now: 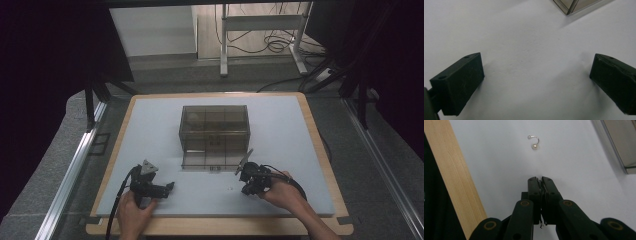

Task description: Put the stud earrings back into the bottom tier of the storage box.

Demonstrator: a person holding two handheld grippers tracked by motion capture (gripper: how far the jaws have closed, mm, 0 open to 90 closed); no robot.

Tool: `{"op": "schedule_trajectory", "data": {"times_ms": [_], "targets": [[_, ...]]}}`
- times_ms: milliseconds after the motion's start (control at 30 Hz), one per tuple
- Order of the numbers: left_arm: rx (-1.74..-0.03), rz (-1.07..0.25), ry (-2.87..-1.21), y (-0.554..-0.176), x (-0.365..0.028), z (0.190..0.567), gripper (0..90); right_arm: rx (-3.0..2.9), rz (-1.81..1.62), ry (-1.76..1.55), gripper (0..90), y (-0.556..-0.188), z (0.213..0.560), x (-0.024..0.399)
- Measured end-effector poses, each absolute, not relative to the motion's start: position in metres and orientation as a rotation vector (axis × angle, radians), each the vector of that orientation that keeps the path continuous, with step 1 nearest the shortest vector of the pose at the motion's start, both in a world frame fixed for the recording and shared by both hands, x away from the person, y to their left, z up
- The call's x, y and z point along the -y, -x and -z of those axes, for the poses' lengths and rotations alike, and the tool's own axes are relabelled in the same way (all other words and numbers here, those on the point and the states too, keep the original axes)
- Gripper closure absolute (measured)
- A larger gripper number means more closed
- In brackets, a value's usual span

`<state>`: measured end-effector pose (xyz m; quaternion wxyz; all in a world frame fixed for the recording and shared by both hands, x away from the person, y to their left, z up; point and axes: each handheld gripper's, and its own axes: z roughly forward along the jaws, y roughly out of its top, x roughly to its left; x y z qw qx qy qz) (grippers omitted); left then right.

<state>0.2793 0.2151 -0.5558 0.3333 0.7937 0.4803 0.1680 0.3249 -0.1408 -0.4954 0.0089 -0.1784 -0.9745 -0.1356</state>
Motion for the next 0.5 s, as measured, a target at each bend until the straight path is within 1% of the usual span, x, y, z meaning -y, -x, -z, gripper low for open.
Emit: {"op": "schedule_trajectory", "data": {"times_ms": [333,500], "targets": [[-1.254,-0.438,-2.073,-0.279,-0.215,0.556,0.0,3.035,0.46,0.55,84.5,-0.329,0.487,0.14],[-1.252,-0.44,-2.075,-0.279,-0.215,0.556,0.0,3.034,0.531,0.563,84.2,-0.333,0.481,0.14]]}}
